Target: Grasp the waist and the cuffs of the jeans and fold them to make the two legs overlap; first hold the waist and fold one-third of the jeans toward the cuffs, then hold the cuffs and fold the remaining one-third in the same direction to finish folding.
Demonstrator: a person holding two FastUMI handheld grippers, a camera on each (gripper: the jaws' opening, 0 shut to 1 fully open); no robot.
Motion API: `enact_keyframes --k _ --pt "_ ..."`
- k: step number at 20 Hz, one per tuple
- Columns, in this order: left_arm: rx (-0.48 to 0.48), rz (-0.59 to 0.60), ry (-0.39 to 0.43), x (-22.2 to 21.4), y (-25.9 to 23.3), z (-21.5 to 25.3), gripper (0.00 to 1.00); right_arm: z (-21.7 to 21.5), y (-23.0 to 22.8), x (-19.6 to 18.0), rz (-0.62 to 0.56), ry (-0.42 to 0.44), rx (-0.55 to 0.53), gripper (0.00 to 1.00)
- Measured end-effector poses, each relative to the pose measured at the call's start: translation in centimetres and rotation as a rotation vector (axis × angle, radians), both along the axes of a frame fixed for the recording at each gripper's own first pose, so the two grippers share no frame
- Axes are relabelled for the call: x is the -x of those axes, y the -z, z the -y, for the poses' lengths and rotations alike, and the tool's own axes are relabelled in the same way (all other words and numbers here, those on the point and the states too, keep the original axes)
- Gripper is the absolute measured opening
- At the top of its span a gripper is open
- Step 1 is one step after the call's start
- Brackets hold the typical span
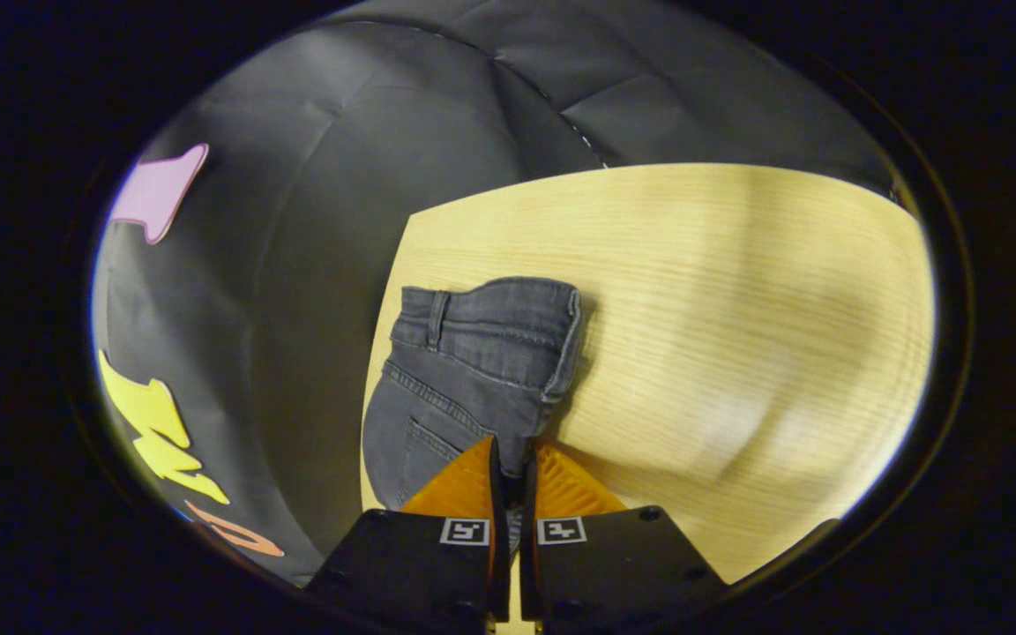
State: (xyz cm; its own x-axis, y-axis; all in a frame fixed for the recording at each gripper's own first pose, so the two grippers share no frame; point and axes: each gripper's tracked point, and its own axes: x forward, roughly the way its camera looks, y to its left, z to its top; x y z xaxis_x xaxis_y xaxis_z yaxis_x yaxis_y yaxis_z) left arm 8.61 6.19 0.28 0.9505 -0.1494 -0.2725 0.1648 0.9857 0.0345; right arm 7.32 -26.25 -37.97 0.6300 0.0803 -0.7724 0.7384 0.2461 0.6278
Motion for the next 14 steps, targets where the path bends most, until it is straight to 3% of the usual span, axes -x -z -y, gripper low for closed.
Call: enact_keyframes --k 7,8,11,12,14 --pt "0.006 0.001 -0.043 0.5 -0.1 -1.8 1.0 -1.0 -6.2 -2.3 0.065 -0.171 0.275 0.05" --pt "0.003 0.003 -0.05 0.7 0.0 -2.1 1.0 -1.7 -7.6 -2.9 0.084 -0.201 0.328 0.1" --pt "0.004 0.003 -0.077 0.9 0.0 -3.2 1.0 -4.6 -12.2 -4.8 0.155 -0.316 0.49 0.0" --pt "0.003 0.0 -0.086 1.1 0.2 -3.6 1.0 -5.8 -13.7 -5.5 0.181 -0.358 0.535 0.05" --pt "0.001 0.003 -0.105 1.5 0.2 -4.3 1.0 -8.5 -16.4 -6.7 0.23 -0.448 0.617 0.05"
